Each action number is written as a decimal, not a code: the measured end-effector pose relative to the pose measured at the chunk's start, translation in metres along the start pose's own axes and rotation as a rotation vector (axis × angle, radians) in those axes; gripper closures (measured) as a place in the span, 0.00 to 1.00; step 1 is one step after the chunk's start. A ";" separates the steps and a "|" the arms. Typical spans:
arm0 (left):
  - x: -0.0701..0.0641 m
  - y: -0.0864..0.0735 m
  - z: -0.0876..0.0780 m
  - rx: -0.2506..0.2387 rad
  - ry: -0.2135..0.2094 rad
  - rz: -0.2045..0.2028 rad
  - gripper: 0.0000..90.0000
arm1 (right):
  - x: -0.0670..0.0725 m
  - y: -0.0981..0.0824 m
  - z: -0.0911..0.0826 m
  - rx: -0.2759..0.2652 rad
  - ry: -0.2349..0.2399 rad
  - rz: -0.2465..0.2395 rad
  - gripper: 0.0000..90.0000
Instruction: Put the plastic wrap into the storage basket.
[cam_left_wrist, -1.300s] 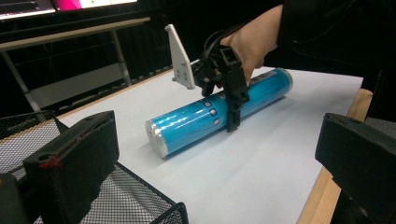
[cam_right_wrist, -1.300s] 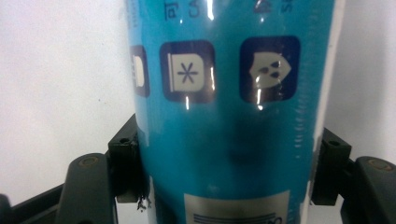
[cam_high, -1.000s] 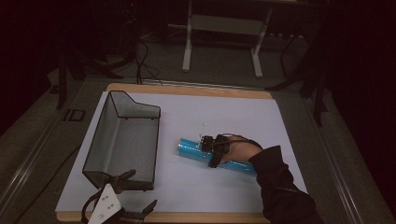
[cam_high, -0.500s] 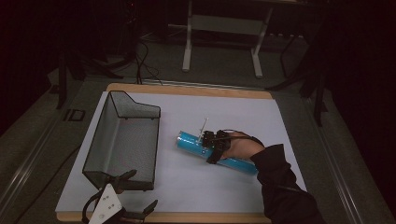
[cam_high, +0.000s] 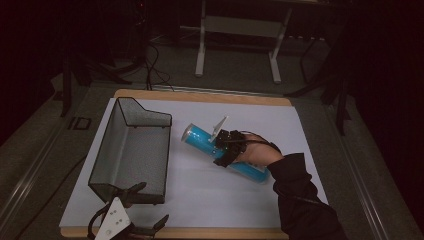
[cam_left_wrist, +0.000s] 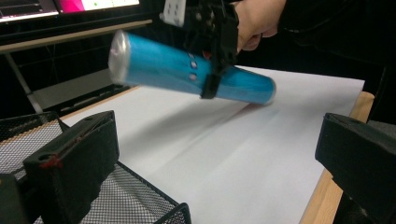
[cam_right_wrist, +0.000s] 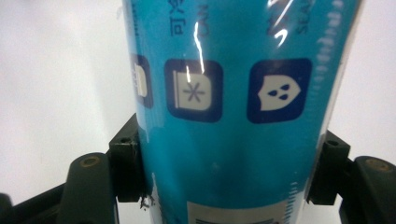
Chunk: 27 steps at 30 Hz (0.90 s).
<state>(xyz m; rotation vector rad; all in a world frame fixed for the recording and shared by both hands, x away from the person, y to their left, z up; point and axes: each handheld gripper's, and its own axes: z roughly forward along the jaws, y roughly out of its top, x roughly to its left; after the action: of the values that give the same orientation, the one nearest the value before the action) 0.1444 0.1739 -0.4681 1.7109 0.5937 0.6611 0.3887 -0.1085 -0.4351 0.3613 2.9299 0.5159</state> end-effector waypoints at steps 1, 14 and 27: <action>0.000 0.000 0.000 -0.001 -0.001 0.000 0.00 | 0.000 0.002 -0.009 -0.062 -0.002 0.002 0.35; -0.001 0.000 0.000 -0.006 -0.004 0.001 0.00 | 0.005 0.022 -0.053 -0.333 -0.060 0.022 0.35; -0.001 0.001 -0.002 -0.010 0.008 0.010 0.00 | 0.023 0.063 -0.065 -0.501 -0.037 0.052 0.35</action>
<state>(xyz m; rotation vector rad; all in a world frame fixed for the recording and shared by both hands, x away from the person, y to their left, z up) 0.1427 0.1748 -0.4671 1.7036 0.5873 0.6770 0.3679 -0.0657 -0.3543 0.3717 2.6317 1.1961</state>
